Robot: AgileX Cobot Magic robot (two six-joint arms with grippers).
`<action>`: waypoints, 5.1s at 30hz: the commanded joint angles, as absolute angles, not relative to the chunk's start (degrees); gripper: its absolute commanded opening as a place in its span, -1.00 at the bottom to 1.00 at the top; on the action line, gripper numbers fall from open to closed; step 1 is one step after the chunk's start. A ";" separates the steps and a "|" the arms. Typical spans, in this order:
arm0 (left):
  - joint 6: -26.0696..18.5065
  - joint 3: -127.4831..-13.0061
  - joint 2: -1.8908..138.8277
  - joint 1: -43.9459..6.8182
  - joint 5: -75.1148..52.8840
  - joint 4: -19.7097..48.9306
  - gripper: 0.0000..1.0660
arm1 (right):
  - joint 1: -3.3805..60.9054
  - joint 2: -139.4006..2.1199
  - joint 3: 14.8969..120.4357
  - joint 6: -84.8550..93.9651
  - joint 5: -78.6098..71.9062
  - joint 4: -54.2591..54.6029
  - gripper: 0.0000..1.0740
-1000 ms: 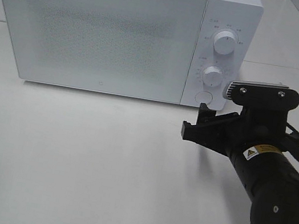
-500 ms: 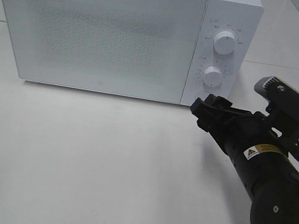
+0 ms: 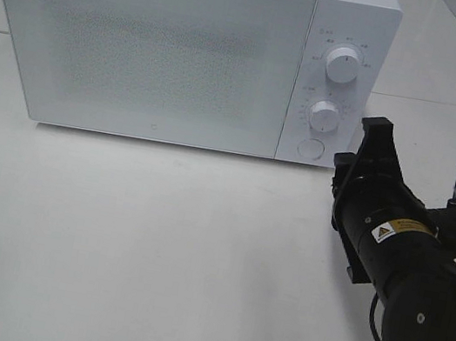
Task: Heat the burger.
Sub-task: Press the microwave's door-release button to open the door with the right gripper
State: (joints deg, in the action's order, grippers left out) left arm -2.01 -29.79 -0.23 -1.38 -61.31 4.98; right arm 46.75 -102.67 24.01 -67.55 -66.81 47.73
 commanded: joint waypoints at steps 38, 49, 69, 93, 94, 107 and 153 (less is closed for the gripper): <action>-1.89 -29.62 -0.63 -1.20 -61.13 5.27 0.88 | 36.10 -113.39 39.36 -72.71 -54.20 40.11 -1.00; -1.89 -29.62 -0.63 -1.20 -61.13 5.27 0.88 | 33.52 -118.03 44.98 -71.62 -52.37 39.30 -1.00; -1.89 -29.62 -0.63 -1.20 -61.13 5.21 0.88 | 32.03 -122.10 48.47 -70.42 -51.11 41.42 -1.00; -1.89 -29.62 -0.63 -1.20 -61.13 5.21 0.88 | 32.03 -124.27 55.23 -70.02 -63.77 42.00 -1.00; -1.89 -29.62 -0.63 -1.20 -61.13 5.21 0.88 | 32.03 -124.27 55.23 -70.02 -63.77 42.00 -1.00; -1.89 -29.62 -0.63 -1.20 -61.13 5.21 0.88 | 32.03 -125.59 62.17 -68.53 -69.10 40.97 -1.00; -1.89 -29.62 -0.63 -1.20 -61.13 5.21 0.88 | 32.20 -113.04 46.64 -62.22 -41.02 40.91 -1.00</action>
